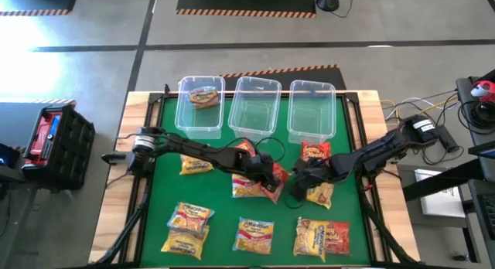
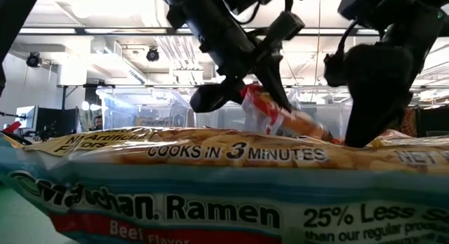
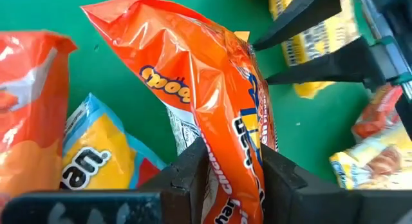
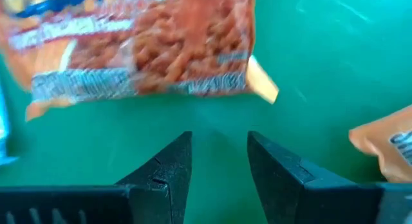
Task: Sort Maruchan noodles
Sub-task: Put the top center orange noodle pack into the top center transparent bin
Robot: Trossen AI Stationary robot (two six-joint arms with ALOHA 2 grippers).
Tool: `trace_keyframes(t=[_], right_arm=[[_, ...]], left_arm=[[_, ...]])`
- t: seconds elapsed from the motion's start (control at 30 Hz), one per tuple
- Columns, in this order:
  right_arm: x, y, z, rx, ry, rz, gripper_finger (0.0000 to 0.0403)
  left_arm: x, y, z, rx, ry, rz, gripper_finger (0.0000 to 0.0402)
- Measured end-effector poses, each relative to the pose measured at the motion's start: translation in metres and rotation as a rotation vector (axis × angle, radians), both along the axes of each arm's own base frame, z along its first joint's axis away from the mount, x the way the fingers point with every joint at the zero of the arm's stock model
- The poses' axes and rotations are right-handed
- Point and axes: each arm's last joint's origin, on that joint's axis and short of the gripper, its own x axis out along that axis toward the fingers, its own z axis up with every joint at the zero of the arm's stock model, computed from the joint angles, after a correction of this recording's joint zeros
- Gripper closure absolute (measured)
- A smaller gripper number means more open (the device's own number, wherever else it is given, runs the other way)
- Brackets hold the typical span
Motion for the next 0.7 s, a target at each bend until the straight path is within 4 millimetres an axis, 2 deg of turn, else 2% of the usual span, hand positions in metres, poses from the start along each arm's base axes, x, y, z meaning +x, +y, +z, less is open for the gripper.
trace_keyframes(t=[0.2,0.4,0.53,0.7], right_arm=[[-0.009,-0.002,0.017,0.026,-0.034,0.032,0.0264],[-0.015,-0.004,0.026,0.021,-0.050,0.044,0.0264],[-0.018,-0.005,0.027,0.011,-0.035,0.052,0.0264],[-0.020,-0.005,0.027,-0.006,-0.027,0.073,0.0264]], left_arm=[[-0.005,0.001,0.016,0.023,-0.028,0.003,0.0316],[-0.013,0.003,0.034,0.051,-0.048,0.020,0.0317],[-0.018,0.005,0.053,0.085,-0.079,0.027,0.0317],[-0.015,0.011,0.083,0.208,-0.101,-0.022,0.0317]])
